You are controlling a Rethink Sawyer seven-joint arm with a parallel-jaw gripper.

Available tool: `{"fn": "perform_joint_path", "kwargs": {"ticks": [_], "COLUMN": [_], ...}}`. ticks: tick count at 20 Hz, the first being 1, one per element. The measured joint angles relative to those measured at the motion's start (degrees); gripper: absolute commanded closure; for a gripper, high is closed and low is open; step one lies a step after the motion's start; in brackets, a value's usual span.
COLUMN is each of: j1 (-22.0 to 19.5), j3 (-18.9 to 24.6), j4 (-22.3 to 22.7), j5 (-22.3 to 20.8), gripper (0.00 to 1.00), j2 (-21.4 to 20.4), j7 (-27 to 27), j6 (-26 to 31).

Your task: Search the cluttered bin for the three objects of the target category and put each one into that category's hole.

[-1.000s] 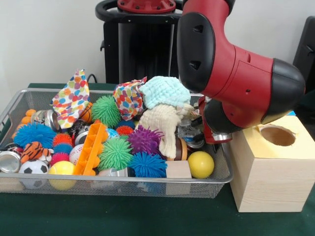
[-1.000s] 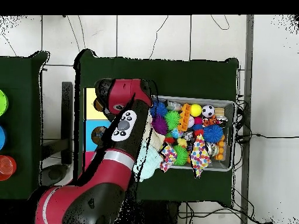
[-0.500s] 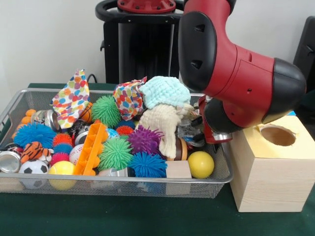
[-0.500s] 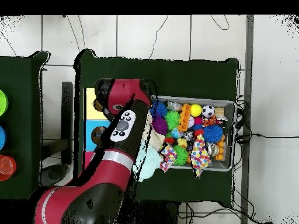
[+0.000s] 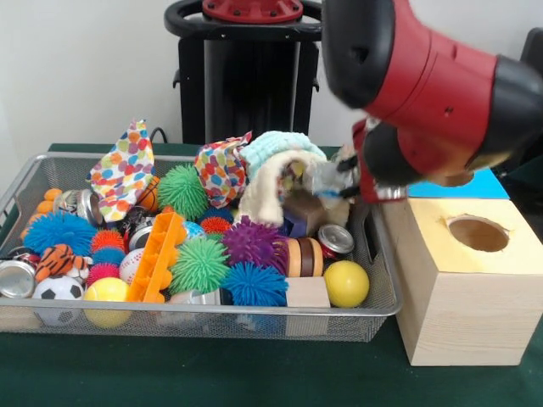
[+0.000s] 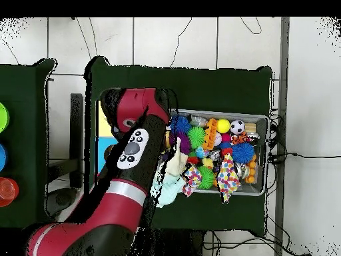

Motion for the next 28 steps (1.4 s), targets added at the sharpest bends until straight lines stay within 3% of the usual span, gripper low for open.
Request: {"fn": "perform_joint_path", "kwargs": {"ticks": [7, 11, 14, 16, 19, 22, 23, 28], "j1": [-0.07, -0.28, -0.72, -0.97, -1.41, -1.75, -1.91, -1.89], "j3": [-0.29, -0.31, -0.3, -0.09, 0.8, 1.65, 2.23, 3.02], "j4": [-3.73, -6.51, -9.39, -10.05, -9.79, -8.61, -7.46, -4.18], "j5": [-2.16, -2.33, -2.34, -2.14, -1.33, -0.8, -0.68, -0.65], "gripper": [1.0, 1.0, 1.0, 1.0, 1.0, 1.0, 1.0, 1.0], "j2": [-6.08, -7.85, -8.91, -9.42, -10.48, -11.41, -11.98, -12.65], "j7": [0.0, 0.0, 0.0, 0.0, 0.0, 0.0, 0.0, 0.0], "j6": [23.05, 28.81, 29.8, 28.64, 22.21, 12.89, 5.92, -6.18]}}
